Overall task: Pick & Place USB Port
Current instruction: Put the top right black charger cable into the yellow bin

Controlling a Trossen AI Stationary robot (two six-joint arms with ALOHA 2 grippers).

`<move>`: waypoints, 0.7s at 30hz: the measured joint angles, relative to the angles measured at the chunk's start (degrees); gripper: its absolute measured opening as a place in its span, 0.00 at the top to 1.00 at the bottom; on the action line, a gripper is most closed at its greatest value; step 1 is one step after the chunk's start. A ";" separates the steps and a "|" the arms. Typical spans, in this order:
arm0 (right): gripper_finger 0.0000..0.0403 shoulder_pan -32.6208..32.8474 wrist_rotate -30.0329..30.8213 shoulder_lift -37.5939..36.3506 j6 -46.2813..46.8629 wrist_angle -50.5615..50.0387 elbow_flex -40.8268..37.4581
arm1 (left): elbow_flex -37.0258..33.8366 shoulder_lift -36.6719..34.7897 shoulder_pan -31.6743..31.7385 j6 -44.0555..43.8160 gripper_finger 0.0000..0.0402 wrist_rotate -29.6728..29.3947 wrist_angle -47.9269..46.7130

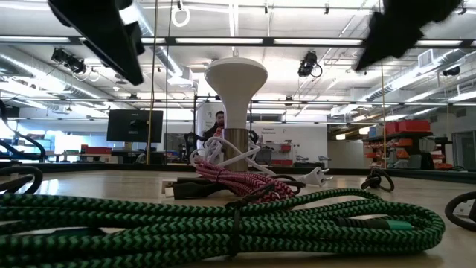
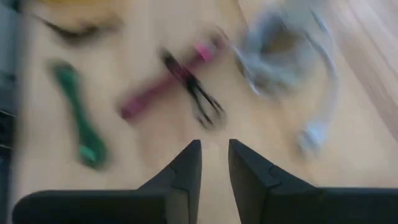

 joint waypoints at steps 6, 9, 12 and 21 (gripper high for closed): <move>0.79 -1.46 2.17 0.17 15.23 -13.35 -0.79 | 0.00 0.00 1.12 1.50 0.68 -3.75 0.25; 0.76 -2.74 2.33 0.17 14.74 -9.76 -3.75 | -0.02 0.00 1.26 3.12 0.68 -5.01 0.48; 0.69 -4.55 -0.95 0.27 13.78 -1.93 -8.46 | -0.02 0.00 1.26 4.46 0.68 -6.86 0.97; 0.46 -7.52 -7.38 0.40 16.05 8.54 -16.94 | -0.04 0.00 1.26 5.32 0.68 -10.49 1.36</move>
